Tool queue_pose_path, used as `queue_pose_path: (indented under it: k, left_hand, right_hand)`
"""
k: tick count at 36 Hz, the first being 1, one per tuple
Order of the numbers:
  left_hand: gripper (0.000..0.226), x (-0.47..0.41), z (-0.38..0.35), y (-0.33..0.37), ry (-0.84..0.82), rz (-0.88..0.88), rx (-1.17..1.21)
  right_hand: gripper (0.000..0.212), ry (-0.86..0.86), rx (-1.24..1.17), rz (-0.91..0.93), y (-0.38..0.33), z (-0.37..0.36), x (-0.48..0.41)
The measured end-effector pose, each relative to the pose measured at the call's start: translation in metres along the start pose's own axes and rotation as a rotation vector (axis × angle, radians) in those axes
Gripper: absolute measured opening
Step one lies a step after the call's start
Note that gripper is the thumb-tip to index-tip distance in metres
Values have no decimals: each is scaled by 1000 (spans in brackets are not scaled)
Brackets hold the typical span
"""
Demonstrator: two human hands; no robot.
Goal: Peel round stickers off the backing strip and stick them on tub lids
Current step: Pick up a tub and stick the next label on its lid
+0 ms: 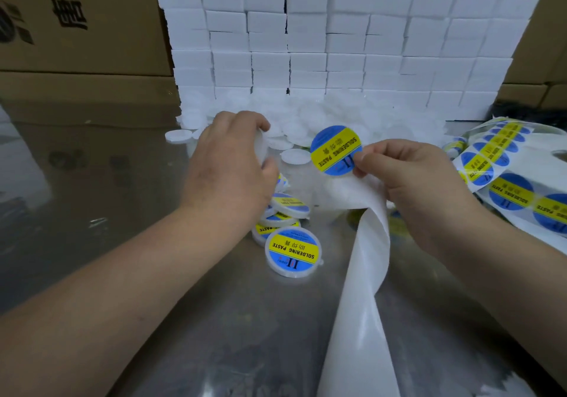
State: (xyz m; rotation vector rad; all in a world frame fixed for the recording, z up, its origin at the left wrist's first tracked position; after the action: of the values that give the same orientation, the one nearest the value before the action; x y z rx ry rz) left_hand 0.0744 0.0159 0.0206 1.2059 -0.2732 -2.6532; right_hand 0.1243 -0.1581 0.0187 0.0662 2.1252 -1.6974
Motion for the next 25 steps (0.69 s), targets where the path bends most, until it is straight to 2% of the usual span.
queue_pose_path:
  k: [2,3,6,9,12,16,19,22,25]
  left_hand:
    - [10,-3,1,-2,-73,170,264]
    - [8,-5,1,0,-124,268,455]
    - [24,-8,-2,3,-309,518,934]
    - [26,-4,-3,8,-449,597,1207]
    - [21,-1,-7,10,-546,609,1369]
    - [19,0,-6,12,-605,595,1529]
    - [29,0,-7,13,-606,609,1573]
    - [33,0,-8,13,-618,615,1590]
    - [42,1,-7,13,-663,587,1580]
  right_hand:
    - [25,-1,-62,1,-3,1,0]
    - [25,-18,-84,2,-3,0,0]
    - [28,-115,-94,-10,-2,-5,3]
    - [33,-223,-89,-49,-1,-9,7]
    - [32,-315,-74,-55,-2,-11,10]
    - [15,-379,-95,-59,-3,-13,11]
    - [12,-405,-100,-59,-3,-13,12]
    - [23,-418,-88,-68,-2,-13,13]
    - [21,-443,-72,-86,0,-13,13]
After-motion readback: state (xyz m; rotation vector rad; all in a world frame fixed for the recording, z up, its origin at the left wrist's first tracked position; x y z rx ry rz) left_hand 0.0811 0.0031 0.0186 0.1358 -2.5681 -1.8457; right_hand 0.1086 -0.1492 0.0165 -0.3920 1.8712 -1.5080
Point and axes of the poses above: each hand's wrist, its own x-axis away from the middle knuckle, its own z-axis out of the back of the hand, y = z × x, the point moved 2 cm from there along -x, towards the middle knuckle, and after that the axes turned 15 degrees about -x, right-handed, at the moved point
